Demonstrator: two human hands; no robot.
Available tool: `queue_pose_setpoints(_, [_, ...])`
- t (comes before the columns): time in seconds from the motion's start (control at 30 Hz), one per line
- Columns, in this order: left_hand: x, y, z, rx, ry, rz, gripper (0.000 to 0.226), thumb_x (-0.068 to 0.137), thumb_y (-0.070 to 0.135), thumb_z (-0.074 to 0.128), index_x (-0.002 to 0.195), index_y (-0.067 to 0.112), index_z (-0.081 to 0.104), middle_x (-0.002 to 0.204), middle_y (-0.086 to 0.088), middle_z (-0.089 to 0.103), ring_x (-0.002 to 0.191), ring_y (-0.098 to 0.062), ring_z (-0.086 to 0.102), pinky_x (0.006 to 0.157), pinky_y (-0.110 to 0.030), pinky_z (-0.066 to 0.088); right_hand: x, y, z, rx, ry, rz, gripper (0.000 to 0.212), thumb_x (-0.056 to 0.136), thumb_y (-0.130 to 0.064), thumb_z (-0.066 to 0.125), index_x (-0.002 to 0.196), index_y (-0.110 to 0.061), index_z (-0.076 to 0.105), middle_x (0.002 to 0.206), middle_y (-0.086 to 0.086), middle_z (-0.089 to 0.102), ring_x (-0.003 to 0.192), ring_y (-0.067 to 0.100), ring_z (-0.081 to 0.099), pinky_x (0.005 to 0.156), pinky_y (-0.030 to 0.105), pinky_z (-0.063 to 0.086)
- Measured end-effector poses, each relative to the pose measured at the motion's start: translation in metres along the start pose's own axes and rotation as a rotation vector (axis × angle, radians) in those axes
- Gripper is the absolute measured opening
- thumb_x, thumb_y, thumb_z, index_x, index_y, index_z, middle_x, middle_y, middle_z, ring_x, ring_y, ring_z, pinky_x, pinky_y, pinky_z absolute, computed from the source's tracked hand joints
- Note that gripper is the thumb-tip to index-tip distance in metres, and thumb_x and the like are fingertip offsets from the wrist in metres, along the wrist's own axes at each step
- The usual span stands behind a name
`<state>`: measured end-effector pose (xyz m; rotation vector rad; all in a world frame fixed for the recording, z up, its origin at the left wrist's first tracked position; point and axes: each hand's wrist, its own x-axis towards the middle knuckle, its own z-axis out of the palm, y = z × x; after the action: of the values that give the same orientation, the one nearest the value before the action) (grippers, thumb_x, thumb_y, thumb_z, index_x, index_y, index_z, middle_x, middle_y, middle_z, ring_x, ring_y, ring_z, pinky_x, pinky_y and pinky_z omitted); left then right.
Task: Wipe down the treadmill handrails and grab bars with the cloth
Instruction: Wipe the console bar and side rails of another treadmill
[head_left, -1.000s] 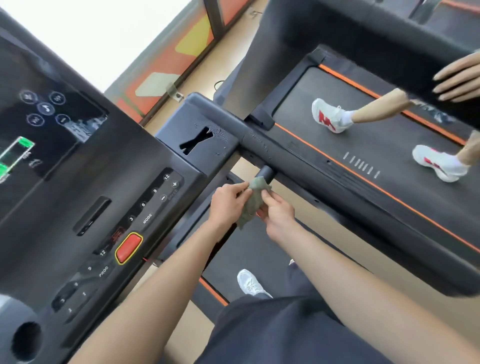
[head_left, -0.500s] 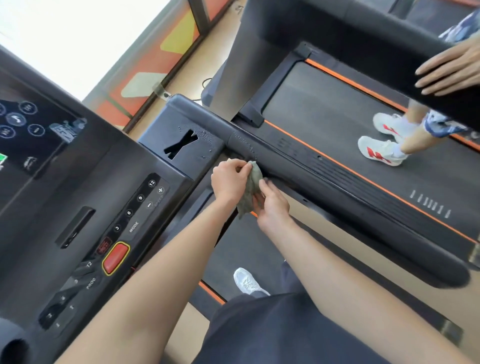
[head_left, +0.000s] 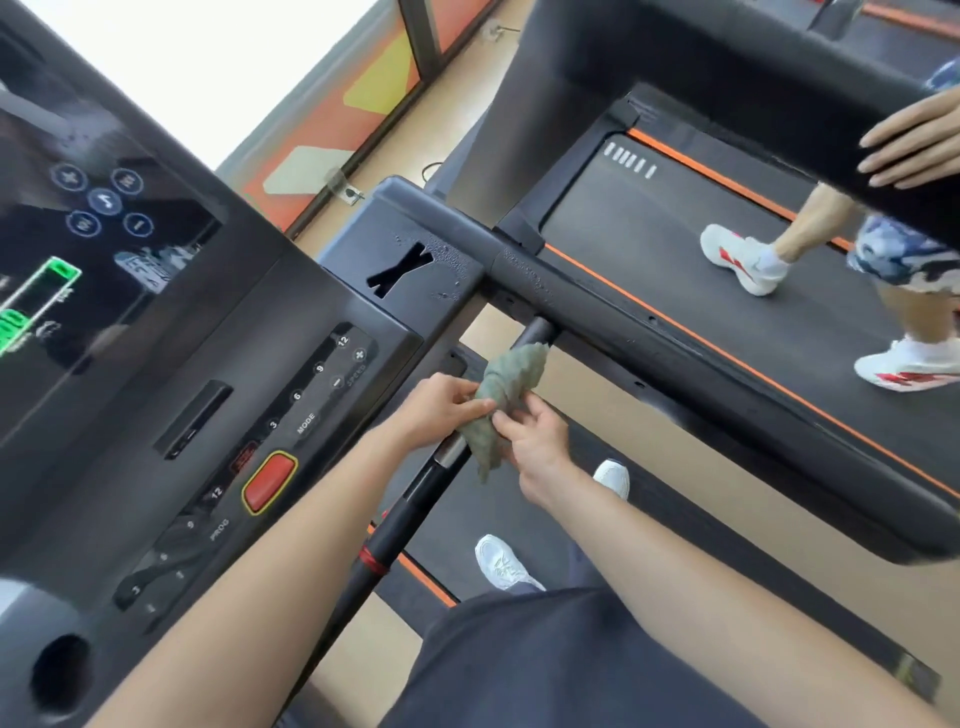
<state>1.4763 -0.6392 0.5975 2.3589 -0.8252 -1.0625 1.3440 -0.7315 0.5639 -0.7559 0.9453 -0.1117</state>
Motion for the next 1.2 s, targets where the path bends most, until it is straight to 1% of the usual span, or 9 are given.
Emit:
queue_pose_setpoints(0.07, [-0.024,-0.013,0.000,0.007,-0.012,0.015,0.014,0.095,0.042,0.068,0.096,0.031,0.077,0.066,0.015,0.067,0.063,0.002,0.057,0.069,-0.030,0.048,-0.018,0.012,0.002,-0.048,-0.077,0.030,0.038,0.096,0.005,0.059,0.128,-0.017,0.060,0.120,0.006,0.073,0.110,0.021,0.070,0.093,0.041,0.057])
queue_pose_setpoints(0.13, [-0.048,-0.028,0.002,0.010,-0.032,0.018,0.012,0.097,0.038,0.068,0.105,0.034,0.077,0.061,0.020,0.063,0.059,0.004,0.053,0.064,-0.023,0.043,-0.033,0.026,0.004,-0.090,-0.135,0.065,0.041,0.097,0.003,0.060,0.132,-0.017,0.058,0.119,0.004,0.073,0.109,0.019,0.070,0.086,0.035,0.058])
queue_pose_setpoints(0.3, [-0.101,-0.061,0.005,0.047,-0.068,-0.012,0.025,0.096,0.042,0.067,0.120,0.037,0.072,0.091,0.006,0.078,0.087,-0.015,0.072,0.082,-0.042,0.054,-0.059,0.055,0.009,-0.212,-0.217,0.178,0.035,0.100,-0.010,0.060,0.133,-0.022,0.059,0.110,-0.003,0.076,0.099,0.019,0.073,0.077,0.034,0.059])
queue_pose_setpoints(0.57, [-0.152,-0.082,0.014,0.356,0.049,-0.048,0.037,0.094,0.049,0.065,0.131,0.044,0.065,0.099,0.002,0.077,0.099,-0.023,0.068,0.073,-0.033,0.046,-0.089,0.097,0.024,-0.322,-0.342,0.360,0.034,0.100,-0.020,0.061,0.133,-0.024,0.055,0.116,0.008,0.072,0.097,0.024,0.070,0.094,0.056,0.054])
queue_pose_setpoints(0.73, [-0.171,-0.089,0.015,0.479,0.097,-0.096,0.021,0.094,0.046,0.059,0.102,0.034,0.075,0.080,0.003,0.070,0.085,-0.021,0.065,0.067,-0.033,0.050,-0.100,0.105,0.034,-0.354,-0.300,0.339,0.036,0.099,-0.010,0.060,0.134,-0.014,0.052,0.094,0.005,0.074,0.077,0.019,0.072,0.070,0.038,0.060])
queue_pose_setpoints(0.93, [-0.190,-0.087,0.033,0.651,0.232,-0.158,0.015,0.083,0.029,0.059,0.083,0.020,0.070,0.076,-0.004,0.069,0.083,-0.030,0.065,0.059,-0.031,0.038,-0.104,0.099,0.033,-0.359,-0.297,0.314,0.015,0.099,-0.007,0.060,0.112,-0.004,0.066,0.090,0.010,0.074,0.070,0.017,0.071,0.068,0.031,0.057])
queue_pose_setpoints(1.0, [-0.192,-0.084,0.044,0.606,0.288,-0.191,0.016,0.081,0.029,0.062,0.074,0.016,0.067,0.069,-0.005,0.067,0.080,-0.031,0.064,0.057,-0.031,0.035,-0.100,0.092,0.033,-0.314,-0.208,0.263,0.017,0.098,-0.007,0.062,0.111,0.002,0.068,0.097,0.017,0.072,0.074,0.021,0.070,0.066,0.028,0.058])
queue_pose_setpoints(1.1, [-0.184,-0.073,0.052,0.453,0.390,-0.188,0.037,0.087,0.043,0.063,0.059,0.021,0.052,0.059,-0.003,0.061,0.073,-0.028,0.060,0.055,-0.033,0.036,-0.088,0.079,0.031,-0.263,-0.114,0.210,0.017,0.097,-0.008,0.063,0.108,0.004,0.068,0.103,0.021,0.073,0.083,0.026,0.073,0.065,0.029,0.060])
queue_pose_setpoints(1.2, [-0.167,-0.056,0.048,0.276,0.445,-0.193,0.032,0.096,0.053,0.059,0.079,0.029,0.073,0.072,0.000,0.072,0.080,-0.025,0.065,0.066,-0.035,0.051,-0.067,0.065,0.026,-0.255,-0.011,0.148,0.009,0.095,-0.010,0.067,0.097,-0.002,0.071,0.097,0.017,0.076,0.090,0.030,0.074,0.076,0.040,0.062])
